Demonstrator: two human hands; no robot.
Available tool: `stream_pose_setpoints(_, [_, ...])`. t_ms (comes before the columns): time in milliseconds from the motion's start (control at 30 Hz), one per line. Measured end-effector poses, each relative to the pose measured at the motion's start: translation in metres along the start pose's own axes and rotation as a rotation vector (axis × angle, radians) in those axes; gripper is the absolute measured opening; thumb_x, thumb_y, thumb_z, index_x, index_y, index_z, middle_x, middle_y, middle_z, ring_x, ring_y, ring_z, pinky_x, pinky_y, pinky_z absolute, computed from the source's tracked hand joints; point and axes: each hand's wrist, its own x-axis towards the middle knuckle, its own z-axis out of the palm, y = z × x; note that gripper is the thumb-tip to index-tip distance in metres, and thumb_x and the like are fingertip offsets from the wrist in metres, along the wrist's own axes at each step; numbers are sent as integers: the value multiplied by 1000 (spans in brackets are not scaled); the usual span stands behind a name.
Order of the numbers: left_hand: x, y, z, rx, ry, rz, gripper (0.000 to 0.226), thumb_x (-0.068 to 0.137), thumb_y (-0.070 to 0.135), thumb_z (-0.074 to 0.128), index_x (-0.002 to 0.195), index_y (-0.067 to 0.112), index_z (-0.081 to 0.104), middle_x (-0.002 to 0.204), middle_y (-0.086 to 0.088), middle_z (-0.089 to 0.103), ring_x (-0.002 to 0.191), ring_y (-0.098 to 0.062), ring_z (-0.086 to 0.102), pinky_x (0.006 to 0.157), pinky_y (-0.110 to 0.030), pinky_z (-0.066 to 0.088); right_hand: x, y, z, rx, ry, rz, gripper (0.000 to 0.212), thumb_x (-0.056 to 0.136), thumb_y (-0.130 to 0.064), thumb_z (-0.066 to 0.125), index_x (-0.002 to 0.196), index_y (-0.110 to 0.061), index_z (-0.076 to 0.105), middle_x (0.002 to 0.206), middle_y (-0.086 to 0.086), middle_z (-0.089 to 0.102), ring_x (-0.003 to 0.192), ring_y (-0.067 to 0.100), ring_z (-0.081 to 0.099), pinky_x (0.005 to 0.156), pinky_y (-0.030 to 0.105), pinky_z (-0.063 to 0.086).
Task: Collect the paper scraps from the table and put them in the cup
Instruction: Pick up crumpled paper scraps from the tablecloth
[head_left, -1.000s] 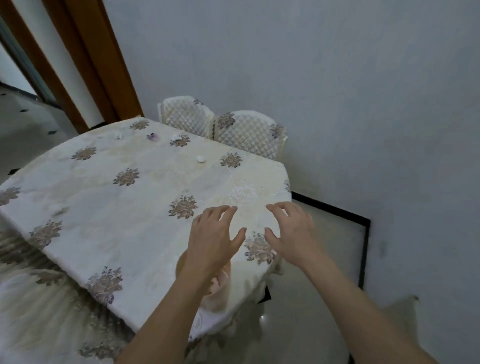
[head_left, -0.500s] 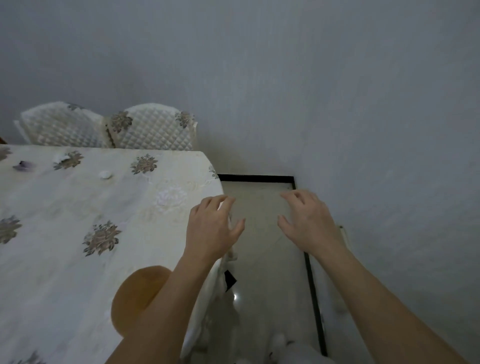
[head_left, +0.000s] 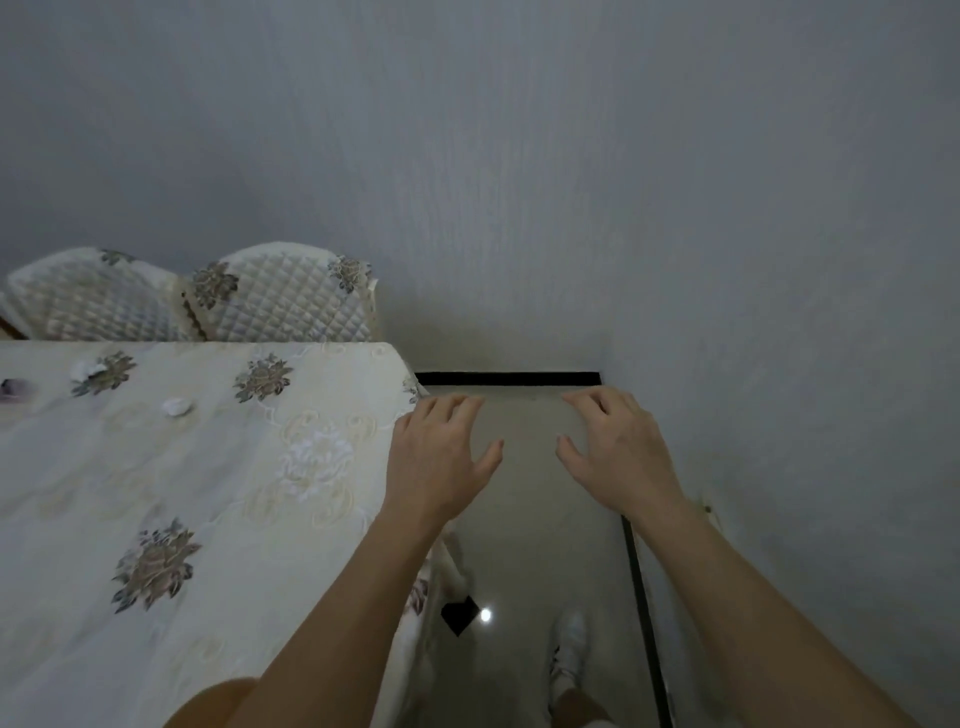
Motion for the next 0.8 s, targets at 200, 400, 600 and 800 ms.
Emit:
stream_pose_setpoints(200, [114,14,35,17,-14,-29,57,85,57,51,130,23,55,124,2,62,115,-20,54,93,-38,46,106,55,13,-5,-13,-31,47,79,-33,67,122,-15,62,109,7,63,103,28,58,81,40,49])
stream_pose_setpoints(400, [211,28,61,37,49,-66,52,83,54,54,124,22,59,118,2,65,111,-20,56,87,-39,48,204,102,21,17,4,-112,43,79,-32,69,117,-13,65,107,8,64,98,29,59,77,39,50])
stream_pose_setpoints(600, [251,14,77,48,38,-146,53,86,56,50,127,24,57,122,4,62,114,-17,53,90,-37,47,270,118,44,50,-61,-175,41,80,-31,68,118,-14,63,110,7,64,103,28,59,80,40,50])
stream_pose_setpoints(800, [291,-21,95,60,36,-244,53,85,56,49,126,23,57,123,4,62,114,-18,54,89,-38,48,336,116,73,93,-105,-252,41,80,-30,69,117,-13,63,111,8,64,103,29,59,80,40,51])
